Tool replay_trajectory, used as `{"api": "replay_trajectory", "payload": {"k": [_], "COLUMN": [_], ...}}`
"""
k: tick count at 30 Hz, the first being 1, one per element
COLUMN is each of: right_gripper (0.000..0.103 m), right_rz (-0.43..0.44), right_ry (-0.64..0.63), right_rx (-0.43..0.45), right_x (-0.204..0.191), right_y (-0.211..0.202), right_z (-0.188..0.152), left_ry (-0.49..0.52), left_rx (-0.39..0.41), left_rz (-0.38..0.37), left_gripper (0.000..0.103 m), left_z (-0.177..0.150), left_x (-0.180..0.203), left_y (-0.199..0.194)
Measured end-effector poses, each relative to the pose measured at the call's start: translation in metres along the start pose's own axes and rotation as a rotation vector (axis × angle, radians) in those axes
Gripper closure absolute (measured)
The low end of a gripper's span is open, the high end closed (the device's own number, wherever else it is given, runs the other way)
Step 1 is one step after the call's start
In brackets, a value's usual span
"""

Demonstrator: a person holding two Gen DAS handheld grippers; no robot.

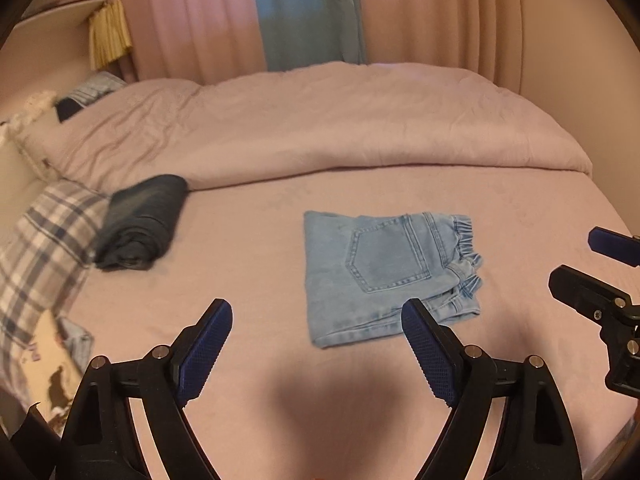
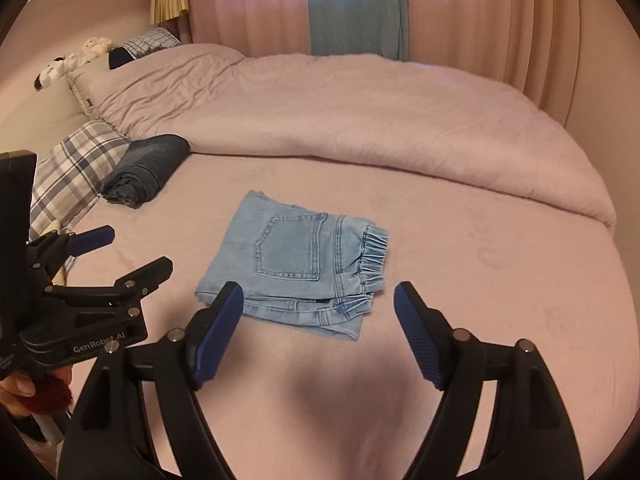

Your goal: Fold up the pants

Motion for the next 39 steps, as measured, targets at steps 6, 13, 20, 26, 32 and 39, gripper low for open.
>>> {"api": "replay_trajectory", "payload": {"k": [6,13,20,26,32,39], "right_gripper": [0.019,0.017,0.017,0.017,0.017,0.017], "right_rz": [-0.004,0.012,0.009,0.007,0.010,0.009], "right_ry": [-0.023,-0.031,-0.045,-0.055,-0.056,-0.054], "right_rx": [0.017,0.014,0.024,0.029,0.028,0.029], "right_x": [-0.012,-0.023,-0.027,-0.029,-0.027,-0.026], "right_y": [-0.030,-0.048,-0.059,-0.064,-0.064,-0.063], "right_z": [0.000,-0.006,-0.006,-0.007,-0.006,-0.005], "left_ry": [-0.020,-0.018,-0.014,-0.016,-0.017,-0.008], "left_rx": [0.018,0.030,0.052,0.052,0.052,0.052], "left_rz": [-0.002,-0.014,-0.014,-0.025,-0.023,-0.023], "left_gripper": [0.016,0.017,0.016,0.016,0.016,0.016], "left_z": [0.000,0.001,0.003,0.002,0.002,0.002], "left_x": [-0.007,-0.005,-0.001,0.001,0.004,0.005], "left_y": [-0.028,-0.047,-0.063,-0.065,-0.068,-0.068]}}
Point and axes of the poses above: each gripper's, at about its wrist camera, not at the fingertips, and y roughly the way its jaws point, x to its right, z to its top, the point moved 9 cm from there along y, roughly the way its jaws point, and after that the axes turned 6 degrees about z, right-handed, at the moved point
